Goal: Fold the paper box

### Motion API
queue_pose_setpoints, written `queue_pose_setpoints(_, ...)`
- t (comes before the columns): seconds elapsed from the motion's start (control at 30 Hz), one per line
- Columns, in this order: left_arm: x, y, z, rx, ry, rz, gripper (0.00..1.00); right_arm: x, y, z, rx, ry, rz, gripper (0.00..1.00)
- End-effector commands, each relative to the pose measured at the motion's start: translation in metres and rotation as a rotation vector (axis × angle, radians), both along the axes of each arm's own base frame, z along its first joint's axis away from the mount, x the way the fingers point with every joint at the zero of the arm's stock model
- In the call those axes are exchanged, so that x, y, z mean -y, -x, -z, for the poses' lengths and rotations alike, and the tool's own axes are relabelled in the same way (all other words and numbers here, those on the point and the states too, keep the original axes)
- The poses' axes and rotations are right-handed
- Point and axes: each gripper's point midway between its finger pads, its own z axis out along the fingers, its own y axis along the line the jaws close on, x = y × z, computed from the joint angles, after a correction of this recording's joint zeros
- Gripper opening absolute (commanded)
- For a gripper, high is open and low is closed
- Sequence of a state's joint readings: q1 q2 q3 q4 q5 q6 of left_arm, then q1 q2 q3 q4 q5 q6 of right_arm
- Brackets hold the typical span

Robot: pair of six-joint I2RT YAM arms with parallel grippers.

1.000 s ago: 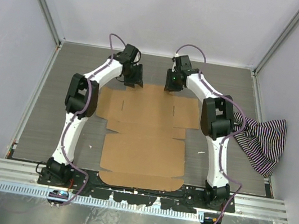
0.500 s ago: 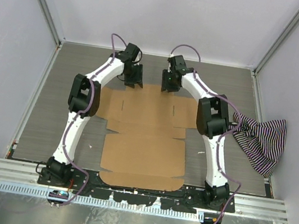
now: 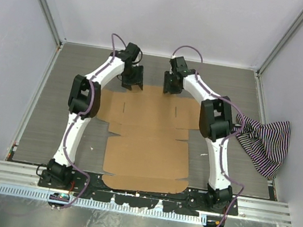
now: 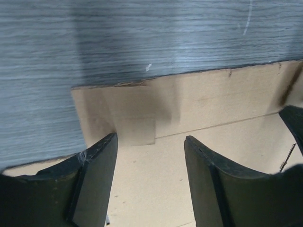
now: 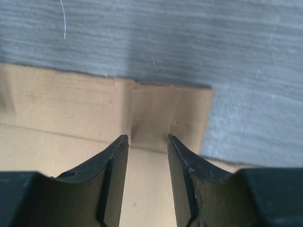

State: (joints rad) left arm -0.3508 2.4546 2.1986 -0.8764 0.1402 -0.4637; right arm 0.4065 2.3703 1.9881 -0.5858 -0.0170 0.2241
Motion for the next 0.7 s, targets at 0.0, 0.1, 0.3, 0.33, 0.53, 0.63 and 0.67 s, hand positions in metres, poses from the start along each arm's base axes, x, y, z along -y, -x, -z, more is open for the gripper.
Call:
queue_pose_setpoints(0.0,-0.031,0.001,-0.052,0.058,-0.003,-0.053,0.68,0.02,-0.004,-0.086,0.14,-0.064,0.079,0.46)
queue_pose_setpoints(0.1,-0.056,0.012,-0.079,0.098,-0.002,-0.107,0.72,0.053,0.002,-0.128,0.205,-0.095,0.173,0.65)
queue_pose_setpoints(0.3,-0.097,0.069,-0.091,0.125,-0.036,-0.212,0.76,0.133,0.06,-0.128,0.164,-0.136,0.377,1.0)
queue_pose_setpoints(0.33,-0.102,0.078,-0.086,0.125,-0.042,-0.229,0.77,0.141,0.072,-0.115,0.129,-0.171,0.396,1.0)
queue_pose_setpoints(0.53,-0.113,0.132,-0.049,0.074,-0.021,-0.254,0.77,0.164,0.132,-0.051,0.017,-0.191,0.439,1.0)
queue_pose_setpoints(0.63,-0.115,0.146,-0.036,0.06,-0.02,-0.259,0.77,0.169,0.146,-0.04,0.01,-0.176,0.454,0.99)
queue_pose_setpoints(0.67,-0.117,0.149,-0.032,0.053,-0.026,-0.261,0.77,0.171,0.149,-0.036,0.007,-0.165,0.467,0.99)
